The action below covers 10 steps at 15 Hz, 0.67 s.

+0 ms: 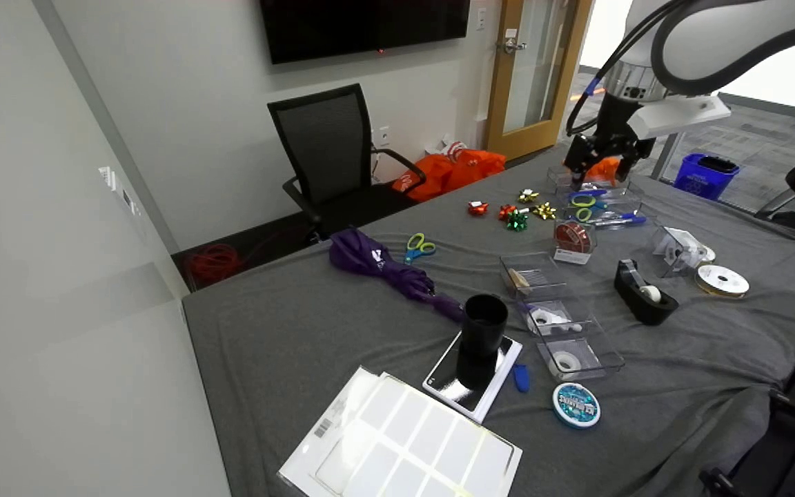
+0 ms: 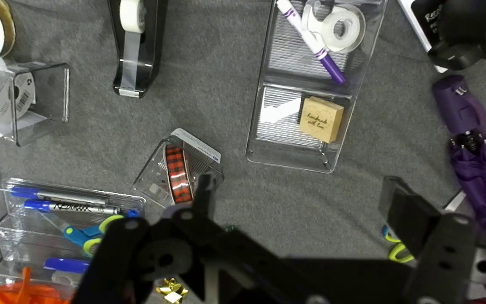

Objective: Move the white and red disc to the clear container on the left

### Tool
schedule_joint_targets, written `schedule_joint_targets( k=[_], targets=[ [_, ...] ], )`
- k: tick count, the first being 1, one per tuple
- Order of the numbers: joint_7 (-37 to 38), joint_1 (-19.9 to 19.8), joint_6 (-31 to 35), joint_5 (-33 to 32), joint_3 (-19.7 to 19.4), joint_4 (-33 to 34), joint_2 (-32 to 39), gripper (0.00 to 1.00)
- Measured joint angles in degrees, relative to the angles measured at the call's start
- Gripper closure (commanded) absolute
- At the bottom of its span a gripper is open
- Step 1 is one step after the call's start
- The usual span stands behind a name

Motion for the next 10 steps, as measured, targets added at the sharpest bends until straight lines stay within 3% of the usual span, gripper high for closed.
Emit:
schedule_joint_targets(
  k=[10],
  targets=[
    [-15.08,-3.09,-2.91,1.11,-6.24,13.88,14.58,0.00]
  ],
)
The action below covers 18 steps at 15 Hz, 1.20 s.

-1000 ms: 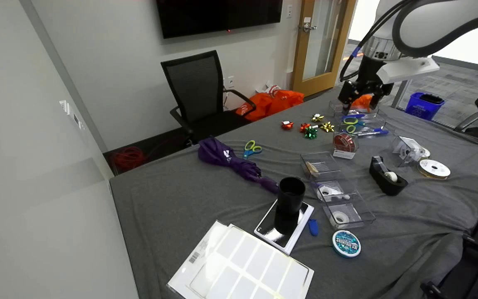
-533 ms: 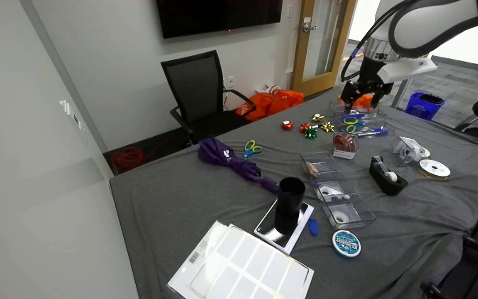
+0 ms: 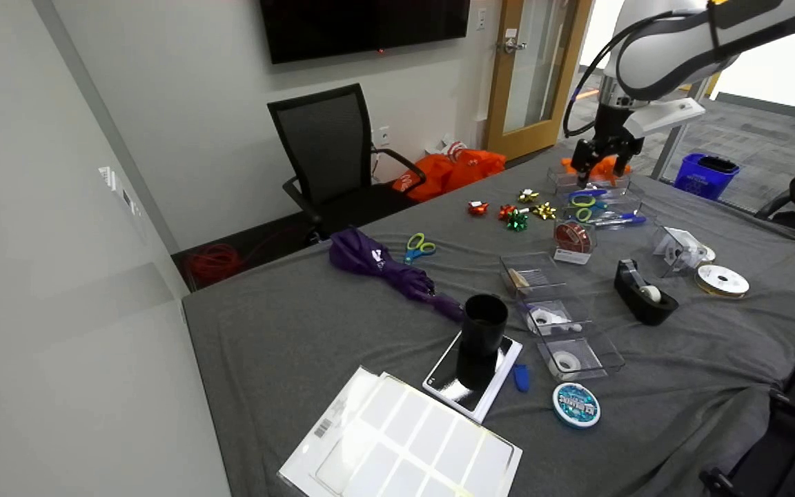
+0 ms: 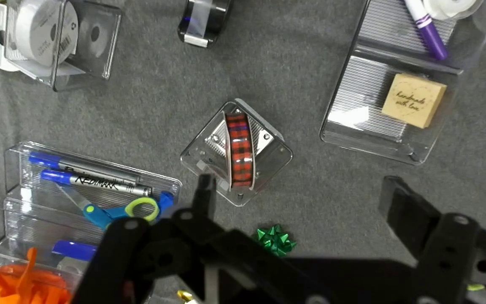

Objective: Move the white and red disc to the clear container on the left

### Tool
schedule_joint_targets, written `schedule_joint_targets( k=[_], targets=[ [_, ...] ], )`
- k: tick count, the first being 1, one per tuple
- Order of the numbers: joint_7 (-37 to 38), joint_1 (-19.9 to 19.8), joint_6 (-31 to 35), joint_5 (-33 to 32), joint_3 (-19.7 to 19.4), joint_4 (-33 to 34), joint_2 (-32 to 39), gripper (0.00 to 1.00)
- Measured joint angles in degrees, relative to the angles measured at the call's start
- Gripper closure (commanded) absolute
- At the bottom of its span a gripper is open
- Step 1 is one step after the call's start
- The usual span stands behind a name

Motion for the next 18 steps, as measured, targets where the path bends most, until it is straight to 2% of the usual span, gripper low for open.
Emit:
schedule_joint_targets(
  k=[6,12,18],
  targets=[
    [-6.81,-3.03,0.46,4.93,-0.01,9.58,10.58,0.00],
    [-6.54,-3.88,0.49,4.71,-0.51,17.77,19.55,0.00],
    [-5.59,-3.82,1.15,3.81,-0.55,21.54,25.52,0.00]
  ],
)
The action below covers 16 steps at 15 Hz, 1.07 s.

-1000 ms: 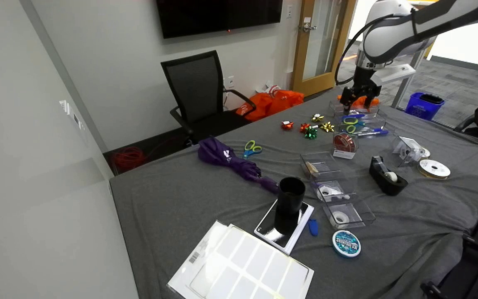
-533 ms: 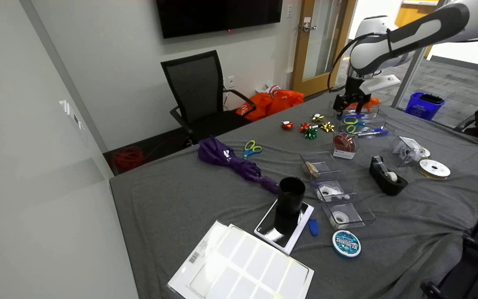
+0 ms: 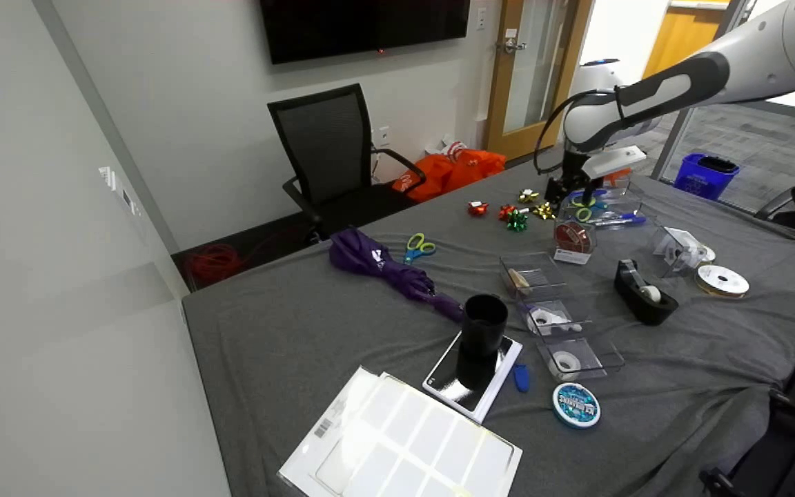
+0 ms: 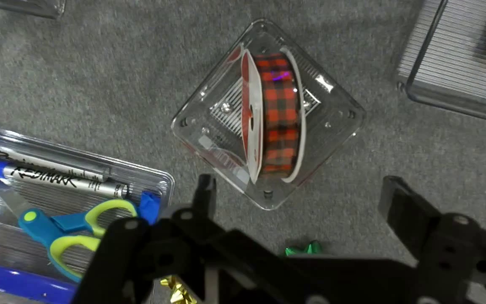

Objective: Move the white and red disc to the clear container on the left

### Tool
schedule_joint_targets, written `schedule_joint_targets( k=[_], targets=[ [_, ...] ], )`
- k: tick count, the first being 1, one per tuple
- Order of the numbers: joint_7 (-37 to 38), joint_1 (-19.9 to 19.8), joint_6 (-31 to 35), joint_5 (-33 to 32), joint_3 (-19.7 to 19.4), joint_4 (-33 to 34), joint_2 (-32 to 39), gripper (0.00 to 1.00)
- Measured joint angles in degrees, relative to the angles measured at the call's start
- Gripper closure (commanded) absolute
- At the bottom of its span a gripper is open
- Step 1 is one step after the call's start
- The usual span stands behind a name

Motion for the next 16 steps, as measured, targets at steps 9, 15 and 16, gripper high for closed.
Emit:
schedule_joint_targets(
  k=[9,15,16],
  targets=[
    [0.00,0.18,0.78,-0.43,0.00,0.11,2.76,0.00],
    [0.00,0.21,0.77,-0.71,-0.19,-0.12,2.81,0.00],
    [0.00,0.20,0.77,-1.04,-0.43,-0.12,2.81,0.01]
  ],
)
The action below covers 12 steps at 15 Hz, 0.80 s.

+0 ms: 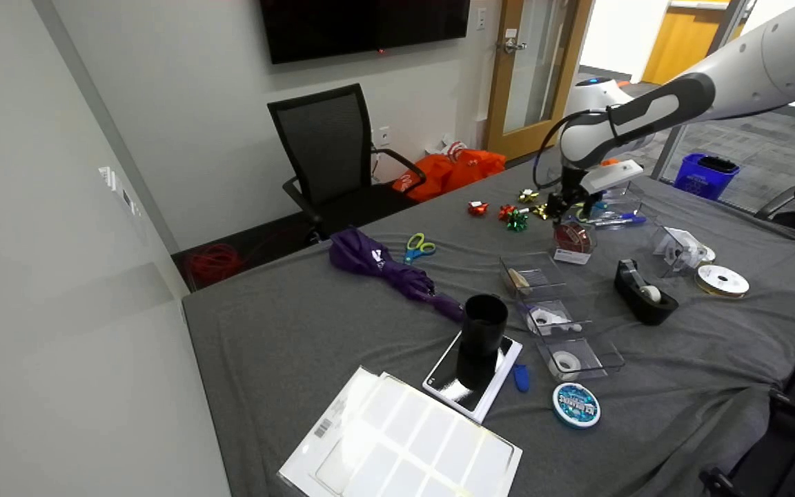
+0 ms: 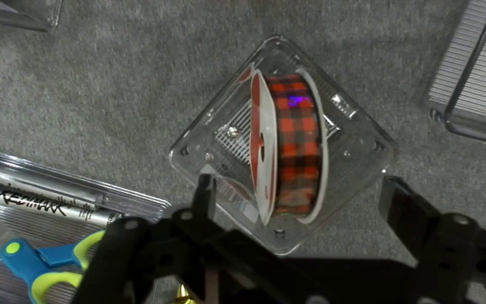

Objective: Move the white and red disc to the clear container on the left

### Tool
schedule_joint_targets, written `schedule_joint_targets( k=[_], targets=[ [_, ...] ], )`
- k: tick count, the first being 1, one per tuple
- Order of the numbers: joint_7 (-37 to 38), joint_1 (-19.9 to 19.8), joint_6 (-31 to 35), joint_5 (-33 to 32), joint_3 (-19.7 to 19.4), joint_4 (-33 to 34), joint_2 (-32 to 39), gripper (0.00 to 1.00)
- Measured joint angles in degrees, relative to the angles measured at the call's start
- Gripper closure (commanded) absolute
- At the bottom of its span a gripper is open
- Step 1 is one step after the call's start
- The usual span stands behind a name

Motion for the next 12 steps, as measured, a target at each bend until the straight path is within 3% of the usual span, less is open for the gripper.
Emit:
schedule_joint_targets(
  k=[3,9,10,12],
  targets=[
    [0.00,-0.06,0.00,-0.94,-0.85,0.03,0.00,0.29],
    [-0.02,-0.34,-0.02,-1.66,-1.83,0.70,0.00,0.72],
    [-0.06,-0.42,-0.02,-1.66,-1.88,0.94,0.00,0.30],
    [-0.10,-0.58,-0.02,-1.66,-1.92,1.45,0.01,0.33]
  ],
)
